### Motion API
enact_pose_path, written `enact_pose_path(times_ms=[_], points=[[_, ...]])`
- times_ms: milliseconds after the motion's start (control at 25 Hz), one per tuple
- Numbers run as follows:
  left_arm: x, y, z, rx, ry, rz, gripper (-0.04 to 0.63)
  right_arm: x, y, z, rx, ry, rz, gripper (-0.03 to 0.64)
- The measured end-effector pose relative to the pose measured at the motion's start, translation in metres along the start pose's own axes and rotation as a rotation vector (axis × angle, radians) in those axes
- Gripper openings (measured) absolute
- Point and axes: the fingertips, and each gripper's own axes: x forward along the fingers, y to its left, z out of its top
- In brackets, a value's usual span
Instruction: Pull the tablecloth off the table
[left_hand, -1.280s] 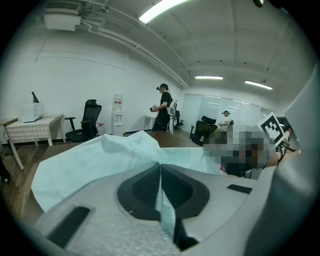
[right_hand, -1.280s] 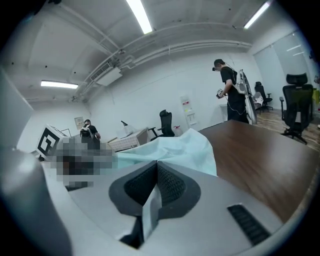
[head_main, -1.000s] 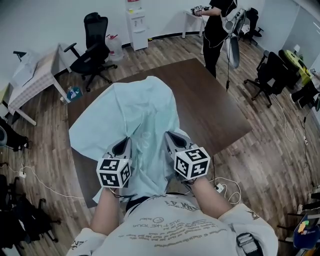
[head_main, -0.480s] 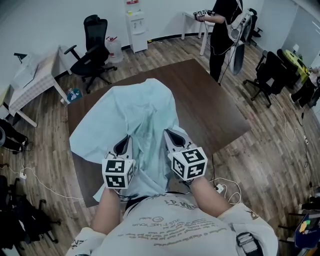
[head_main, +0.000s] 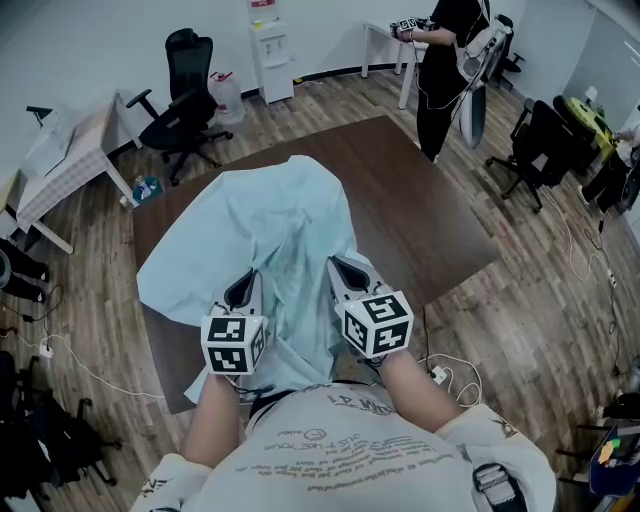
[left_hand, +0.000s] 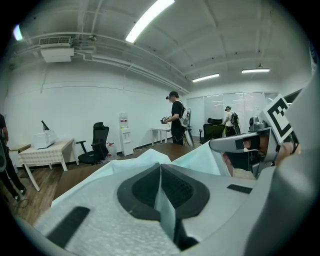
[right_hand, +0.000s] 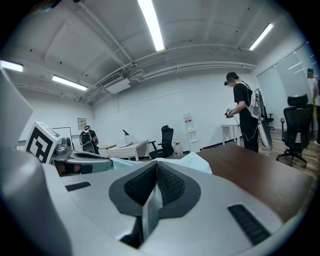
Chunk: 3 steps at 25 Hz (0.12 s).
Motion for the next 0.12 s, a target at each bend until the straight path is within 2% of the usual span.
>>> enact_pose_path(times_ms=[120], points=[[0.0006, -0.0032, -0.0018, 0.0, 0.007, 0.005, 0.012, -0.0026, -0.0036, -0.0015, 0.0, 0.003, 0.0, 0.012]])
